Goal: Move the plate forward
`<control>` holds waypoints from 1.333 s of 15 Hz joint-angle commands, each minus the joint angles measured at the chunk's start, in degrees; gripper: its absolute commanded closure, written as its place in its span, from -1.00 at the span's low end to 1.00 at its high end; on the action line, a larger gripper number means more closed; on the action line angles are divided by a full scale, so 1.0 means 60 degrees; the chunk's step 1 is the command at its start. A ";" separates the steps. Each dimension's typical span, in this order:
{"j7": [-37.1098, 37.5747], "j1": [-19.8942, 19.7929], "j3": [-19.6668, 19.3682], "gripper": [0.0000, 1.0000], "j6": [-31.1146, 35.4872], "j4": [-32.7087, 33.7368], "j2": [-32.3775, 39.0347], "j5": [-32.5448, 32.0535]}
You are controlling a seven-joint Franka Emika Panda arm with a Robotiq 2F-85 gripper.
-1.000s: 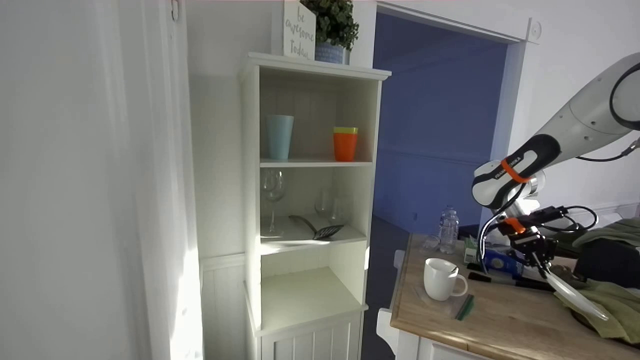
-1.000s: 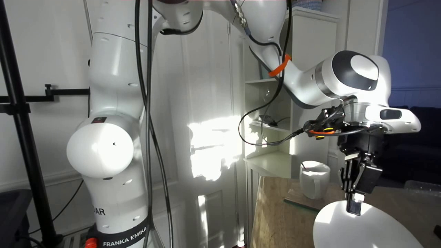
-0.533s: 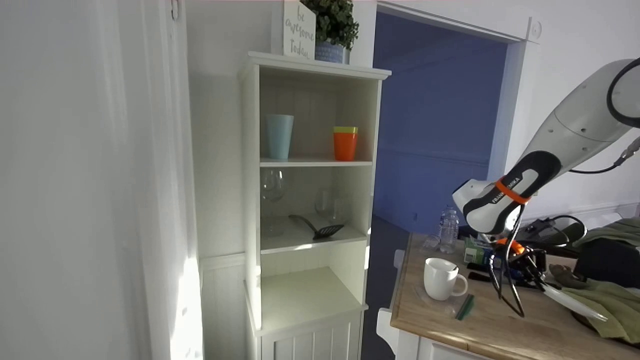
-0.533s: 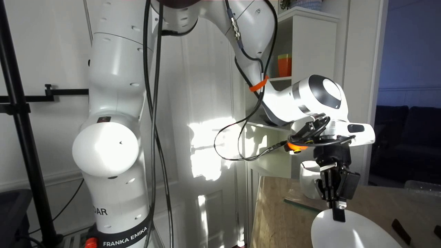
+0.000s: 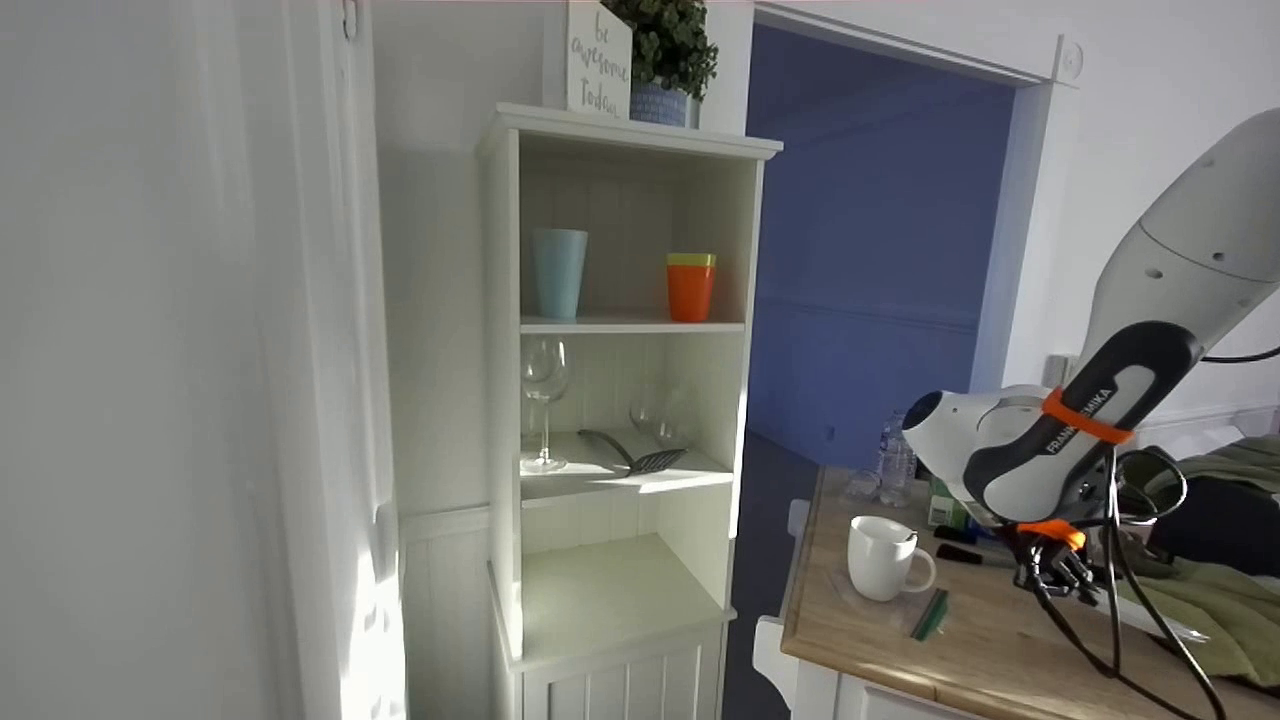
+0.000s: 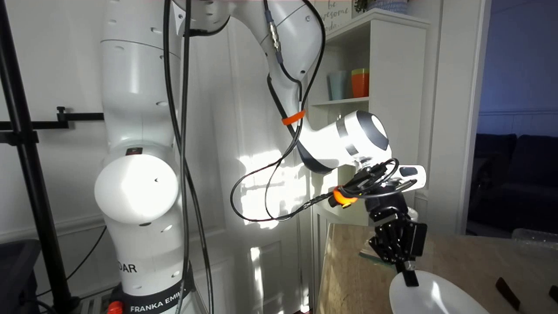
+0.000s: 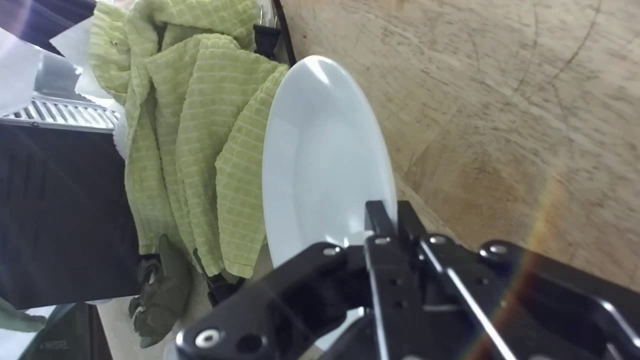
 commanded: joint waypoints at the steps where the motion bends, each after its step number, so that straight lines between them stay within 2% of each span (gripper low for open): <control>1: -0.0061 -0.0182 0.0196 0.85 0.0006 -0.0101 -0.0107 -0.0005; 2: -0.0099 -0.0189 0.0201 0.85 0.0024 -0.0167 -0.0182 -0.0004; 3: -0.0128 -0.0196 0.0202 0.96 0.0026 -0.0186 -0.0220 -0.0003; 4: 0.0454 -0.0121 0.0206 0.96 0.0273 -0.0247 -0.0148 -0.0714; 7: 0.1482 -0.0022 0.0315 0.96 0.0792 -0.0284 0.0239 -0.1834; 11: 0.2744 -0.0012 0.0405 0.96 0.0993 -0.0172 0.0828 -0.2944; 20: 0.4374 -0.0089 0.0545 0.96 0.0924 -0.0019 0.1750 -0.4684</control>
